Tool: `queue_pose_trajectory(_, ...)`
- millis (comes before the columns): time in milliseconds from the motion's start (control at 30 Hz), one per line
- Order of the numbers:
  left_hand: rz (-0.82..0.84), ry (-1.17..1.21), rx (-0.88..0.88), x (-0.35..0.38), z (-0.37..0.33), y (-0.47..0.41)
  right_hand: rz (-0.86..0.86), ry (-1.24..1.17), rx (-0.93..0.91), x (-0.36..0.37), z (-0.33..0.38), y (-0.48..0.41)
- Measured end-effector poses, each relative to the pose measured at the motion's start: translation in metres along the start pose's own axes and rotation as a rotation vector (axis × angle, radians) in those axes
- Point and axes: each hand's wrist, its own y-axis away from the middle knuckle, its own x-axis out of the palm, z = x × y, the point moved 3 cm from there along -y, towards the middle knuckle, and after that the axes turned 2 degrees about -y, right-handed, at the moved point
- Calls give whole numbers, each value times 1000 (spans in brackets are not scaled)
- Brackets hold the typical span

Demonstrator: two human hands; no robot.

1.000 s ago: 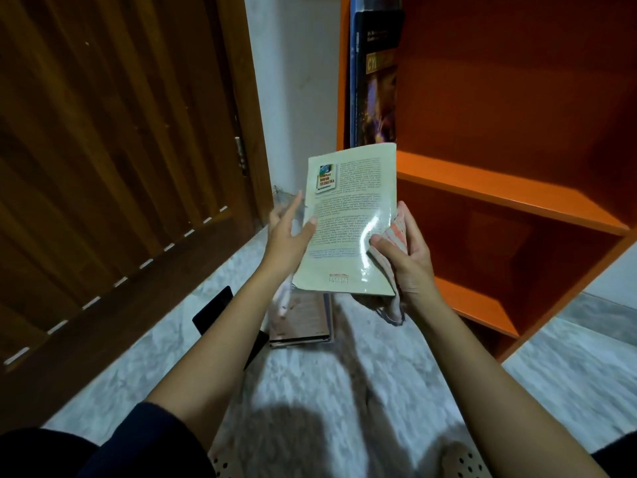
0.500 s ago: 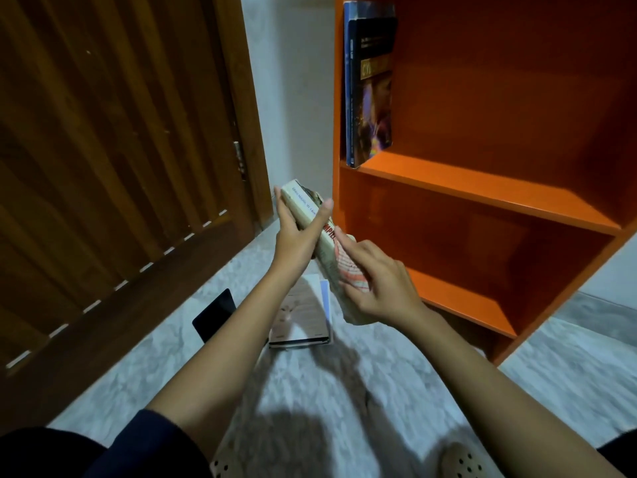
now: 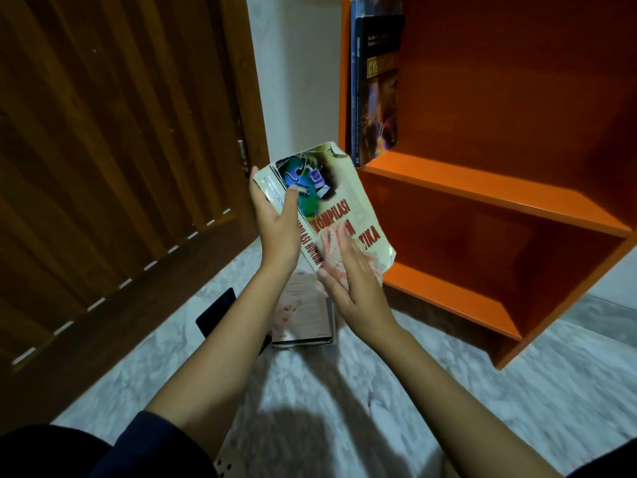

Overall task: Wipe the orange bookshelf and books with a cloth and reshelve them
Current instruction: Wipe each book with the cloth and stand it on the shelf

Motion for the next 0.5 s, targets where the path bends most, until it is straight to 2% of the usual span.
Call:
queue_pose_trajectory(33,7,23,16,-1,-3,0,-22,-128,63,5,-2,-1)
queue_pose_trajectory(100,26,57,43,-1,-5,-1,-137,-222,124,11,-2,-7)
queue_pose_trajectory(233,111,59,114,3,-12,4,-357,-264,211,3,-1,-34)
queue_pose_trajectory(300,162,47,121,7,-13,8,-397,-249,170,-8,3,-50)
queue_pose_trajectory(367,198,38,115,10,-11,10,-374,-199,60,-16,11,-65)
queue_pose_trajectory(500,239,54,98,13,-11,11,-199,29,-170,-30,17,-92)
